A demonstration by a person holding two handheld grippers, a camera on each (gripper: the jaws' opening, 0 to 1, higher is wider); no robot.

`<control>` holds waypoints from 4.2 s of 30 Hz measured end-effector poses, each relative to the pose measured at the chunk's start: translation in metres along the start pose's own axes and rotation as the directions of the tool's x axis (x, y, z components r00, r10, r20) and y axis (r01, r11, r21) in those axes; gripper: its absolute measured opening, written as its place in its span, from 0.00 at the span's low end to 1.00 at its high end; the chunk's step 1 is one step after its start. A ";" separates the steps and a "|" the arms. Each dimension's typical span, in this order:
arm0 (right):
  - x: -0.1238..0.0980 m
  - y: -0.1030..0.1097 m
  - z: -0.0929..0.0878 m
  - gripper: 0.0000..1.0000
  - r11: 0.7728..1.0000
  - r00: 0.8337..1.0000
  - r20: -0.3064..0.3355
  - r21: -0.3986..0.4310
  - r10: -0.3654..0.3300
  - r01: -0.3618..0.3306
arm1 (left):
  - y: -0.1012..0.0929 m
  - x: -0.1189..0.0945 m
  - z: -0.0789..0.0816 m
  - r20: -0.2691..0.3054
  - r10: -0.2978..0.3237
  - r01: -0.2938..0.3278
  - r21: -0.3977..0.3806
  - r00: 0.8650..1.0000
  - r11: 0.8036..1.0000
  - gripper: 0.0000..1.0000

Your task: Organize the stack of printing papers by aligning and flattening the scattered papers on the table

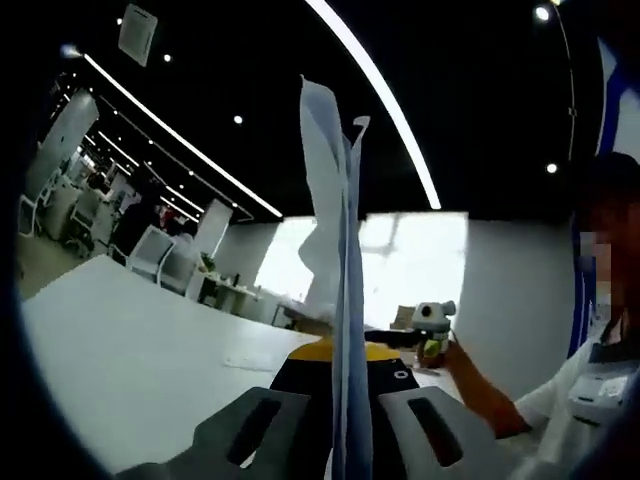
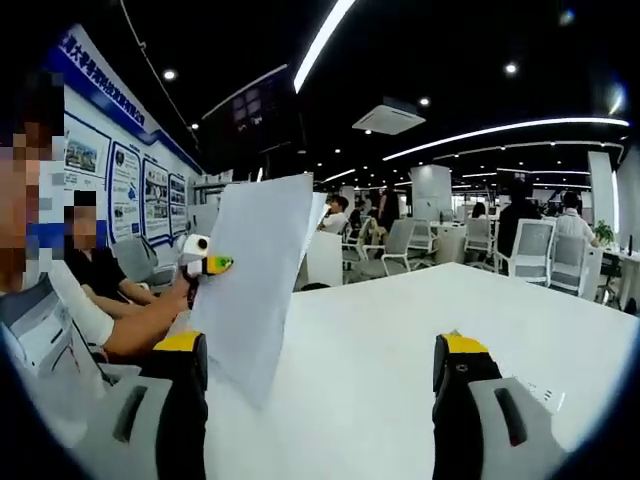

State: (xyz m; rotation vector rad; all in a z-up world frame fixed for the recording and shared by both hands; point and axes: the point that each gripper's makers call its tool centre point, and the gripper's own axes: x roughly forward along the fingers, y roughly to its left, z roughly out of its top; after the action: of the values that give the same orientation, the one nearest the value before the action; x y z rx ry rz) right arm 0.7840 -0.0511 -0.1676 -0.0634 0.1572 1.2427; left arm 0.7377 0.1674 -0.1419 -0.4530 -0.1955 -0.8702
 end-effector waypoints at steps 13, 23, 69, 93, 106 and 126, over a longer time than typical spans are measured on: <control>-0.025 -0.017 0.011 0.89 0.999 0.997 0.050 -0.005 -0.050 0.051 | 0.007 0.055 0.015 0.004 -0.086 0.086 0.002 0.996 0.996 0.06; -0.028 -0.023 0.007 0.89 0.997 0.996 0.046 0.012 -0.075 0.074 | 0.017 0.076 0.039 0.030 -0.153 0.153 0.023 0.988 0.988 0.06; -0.015 -0.013 0.018 0.85 0.999 0.996 0.078 0.014 -0.038 0.037 | -0.018 0.107 0.016 -0.136 -0.362 0.377 0.101 0.922 0.921 0.06; 0.006 -0.006 0.012 0.83 1.000 0.998 0.061 0.022 -0.009 0.008 | -0.047 0.121 -0.023 -0.197 -0.477 0.491 0.026 0.857 0.871 0.06; 0.025 -0.008 -0.003 0.75 0.996 0.998 0.052 0.077 0.035 -0.039 | -0.049 0.131 -0.052 -0.279 -0.445 0.459 -0.014 0.851 0.888 0.06; 0.045 -0.005 -0.015 0.69 0.971 0.984 0.121 0.186 0.131 -0.153 | -0.051 0.137 -0.056 -0.265 -0.472 0.469 -0.078 0.841 0.879 0.06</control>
State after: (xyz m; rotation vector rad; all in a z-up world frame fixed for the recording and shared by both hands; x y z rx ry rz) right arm 0.8012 -0.0126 -0.1897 0.1879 0.1912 1.3647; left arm 0.7844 0.0192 -0.1291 -0.2876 -0.0408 -1.4118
